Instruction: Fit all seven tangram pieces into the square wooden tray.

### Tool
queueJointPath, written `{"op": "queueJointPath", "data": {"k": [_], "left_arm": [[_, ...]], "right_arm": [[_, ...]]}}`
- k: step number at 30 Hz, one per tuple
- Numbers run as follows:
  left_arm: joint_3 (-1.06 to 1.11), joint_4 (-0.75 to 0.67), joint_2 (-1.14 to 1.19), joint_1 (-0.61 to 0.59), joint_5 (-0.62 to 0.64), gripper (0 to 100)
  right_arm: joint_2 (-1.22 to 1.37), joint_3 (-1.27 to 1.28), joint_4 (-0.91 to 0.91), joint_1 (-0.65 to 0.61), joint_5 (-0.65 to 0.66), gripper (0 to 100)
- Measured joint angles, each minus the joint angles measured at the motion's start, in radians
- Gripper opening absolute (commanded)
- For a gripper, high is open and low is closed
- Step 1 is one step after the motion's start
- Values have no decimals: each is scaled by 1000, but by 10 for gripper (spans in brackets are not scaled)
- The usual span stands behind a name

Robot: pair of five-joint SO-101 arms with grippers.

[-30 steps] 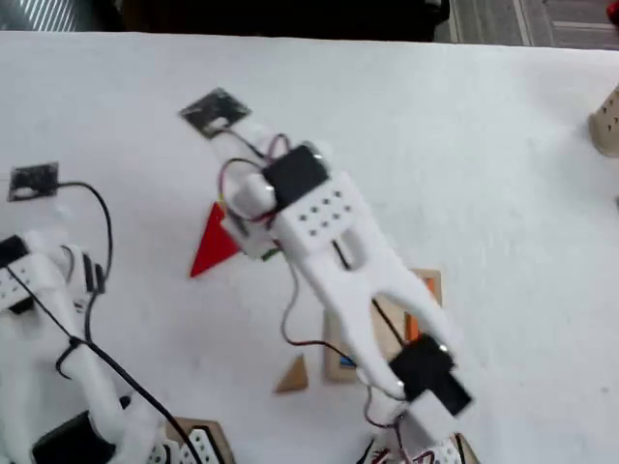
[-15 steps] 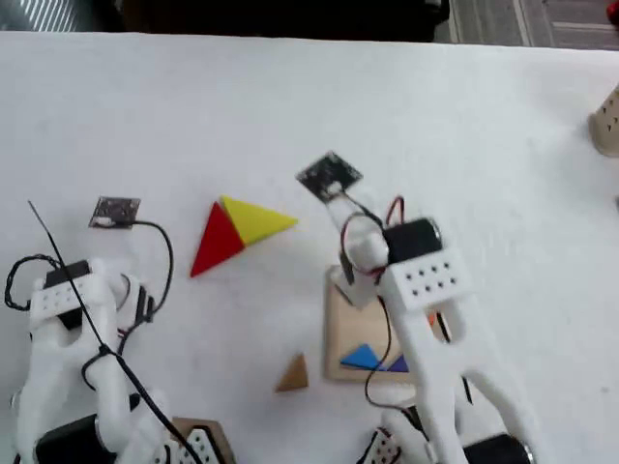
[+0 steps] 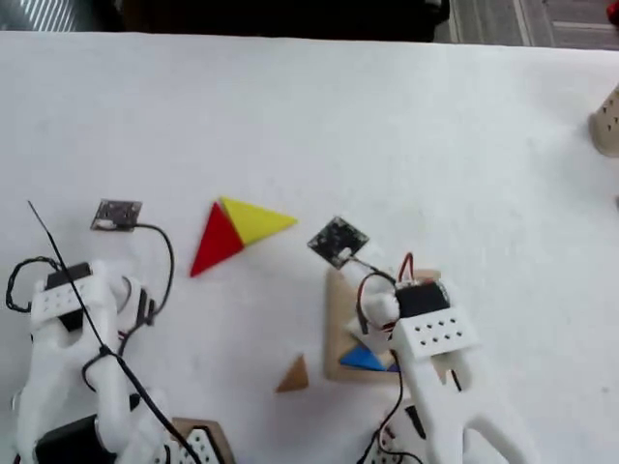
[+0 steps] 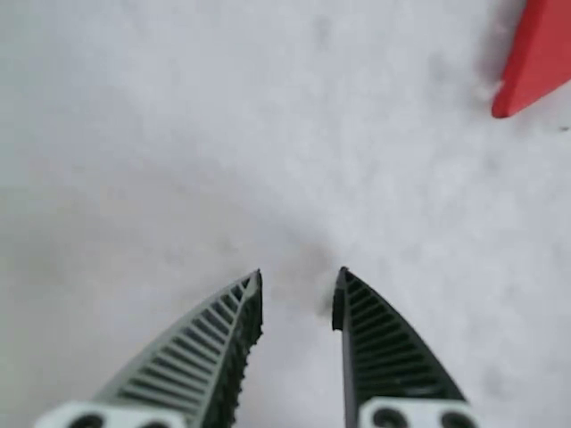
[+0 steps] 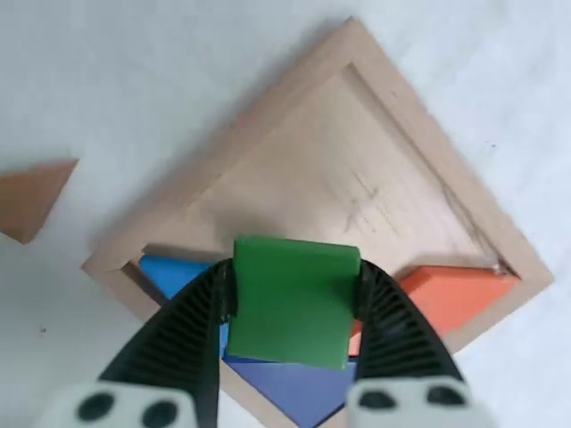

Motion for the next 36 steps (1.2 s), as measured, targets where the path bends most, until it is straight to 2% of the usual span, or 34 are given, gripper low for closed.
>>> {"op": "queueJointPath", "data": {"k": [7,14,17,24,29,31,34,35,36], "left_arm": [[0,0,0,0,0,139],[0,0,0,0,0,139],[0,0,0,0,0,139],[0,0,0,0,-3,139],[0,0,0,0,-3,139],[0,0,0,0,-3,139],[0,0,0,0,-3,139],[0,0,0,0,-3,139],[0,0,0,0,-3,139]], "right_arm": [[0,106,-114,100,124,30],[0,138,-149,101,144,235],[0,138,-149,101,144,266],[0,138,-143,101,144,265],[0,78,-55,77,144,255],[0,25,-23,77,140,197],[0,-63,-6,120,71,33],[0,-91,-6,141,51,5],[0,-112,-6,160,34,30]]}}
